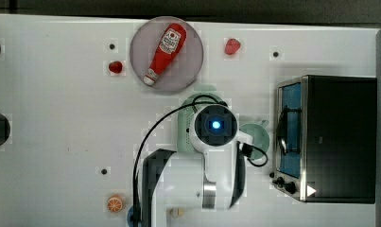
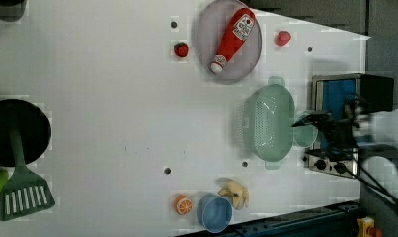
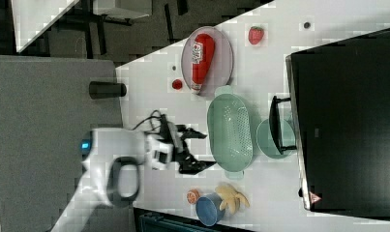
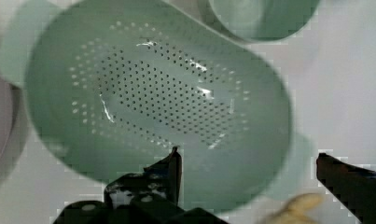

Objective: Drag strainer right to left.

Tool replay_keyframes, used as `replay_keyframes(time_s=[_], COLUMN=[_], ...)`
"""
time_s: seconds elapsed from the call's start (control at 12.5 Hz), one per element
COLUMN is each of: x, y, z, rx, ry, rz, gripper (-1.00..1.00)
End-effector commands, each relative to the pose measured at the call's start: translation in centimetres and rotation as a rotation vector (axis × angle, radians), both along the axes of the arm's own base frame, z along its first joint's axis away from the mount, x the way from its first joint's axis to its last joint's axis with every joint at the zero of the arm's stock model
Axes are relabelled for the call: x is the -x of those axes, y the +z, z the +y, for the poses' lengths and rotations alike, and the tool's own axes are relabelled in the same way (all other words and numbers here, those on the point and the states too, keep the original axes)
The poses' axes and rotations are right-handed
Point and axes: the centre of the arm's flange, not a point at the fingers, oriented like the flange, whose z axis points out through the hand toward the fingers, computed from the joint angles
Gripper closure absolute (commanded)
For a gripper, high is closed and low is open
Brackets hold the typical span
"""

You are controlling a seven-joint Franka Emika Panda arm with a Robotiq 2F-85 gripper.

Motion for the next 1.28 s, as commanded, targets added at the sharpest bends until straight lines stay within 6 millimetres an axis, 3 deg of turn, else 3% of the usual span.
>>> replay_keyframes(time_s=[0.08, 0.4, 0.72, 0.96, 1.28], x=[-2.0, -3.4, -2.7, -2.5, -2.4], y=[-1.1, -8.3, -13.2, -14.9, -15.0], z=[0.2, 1.5, 3.6, 4.6, 6.5], rx=[0.027, 0.029, 0.027, 0.023, -0.004], ry=[-0.180, -0.301, -0.311, -0.293, -0.322], rz=[-0.092, -0.157, -0.130, -0.127, -0.119], gripper=[-1.00, -1.00, -1.00, -1.00, -1.00])
